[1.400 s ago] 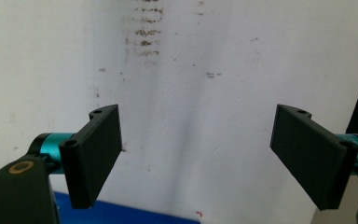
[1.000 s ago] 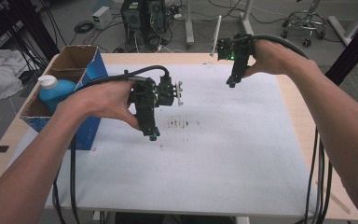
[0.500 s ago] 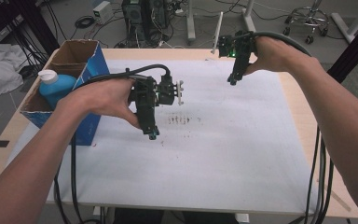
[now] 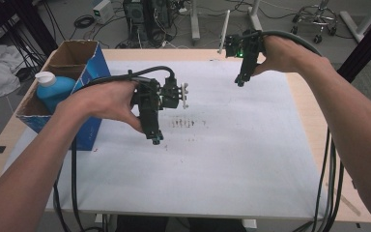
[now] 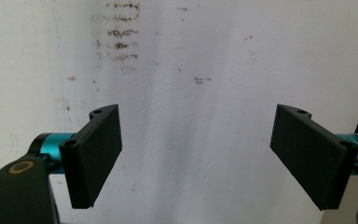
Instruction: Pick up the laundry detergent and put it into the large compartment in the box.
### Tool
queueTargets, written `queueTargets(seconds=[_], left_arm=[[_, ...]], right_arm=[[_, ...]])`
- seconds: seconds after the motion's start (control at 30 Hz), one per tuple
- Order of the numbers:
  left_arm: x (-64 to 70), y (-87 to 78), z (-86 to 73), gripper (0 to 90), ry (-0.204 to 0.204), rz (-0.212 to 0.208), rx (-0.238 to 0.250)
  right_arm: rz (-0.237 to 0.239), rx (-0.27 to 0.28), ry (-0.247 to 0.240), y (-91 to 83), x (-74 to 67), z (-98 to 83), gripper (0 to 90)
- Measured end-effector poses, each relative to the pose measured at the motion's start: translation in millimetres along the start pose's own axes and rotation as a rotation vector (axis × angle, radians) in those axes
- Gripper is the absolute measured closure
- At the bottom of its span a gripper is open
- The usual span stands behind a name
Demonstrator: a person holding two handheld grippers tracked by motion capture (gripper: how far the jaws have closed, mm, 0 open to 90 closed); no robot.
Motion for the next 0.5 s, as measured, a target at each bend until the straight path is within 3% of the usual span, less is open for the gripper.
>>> queueTargets(seconds=[0.5], left_arm=[[2.7, -1.1, -0.1, 16.7, 0.009, 0.0, -0.002]], right_arm=[[-0.005, 0.003, 0.003, -2.4, -1.6, -1.2, 11.6]])
Point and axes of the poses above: each handheld gripper's, and its own axes: y roughly forward along the jaws, z roughly out of its top, x roughly to its right, the point moved 6 cm from there along y, roughly forward along the jaws, and after that the axes turned 15 degrees about -y, right-handed, at the moved point
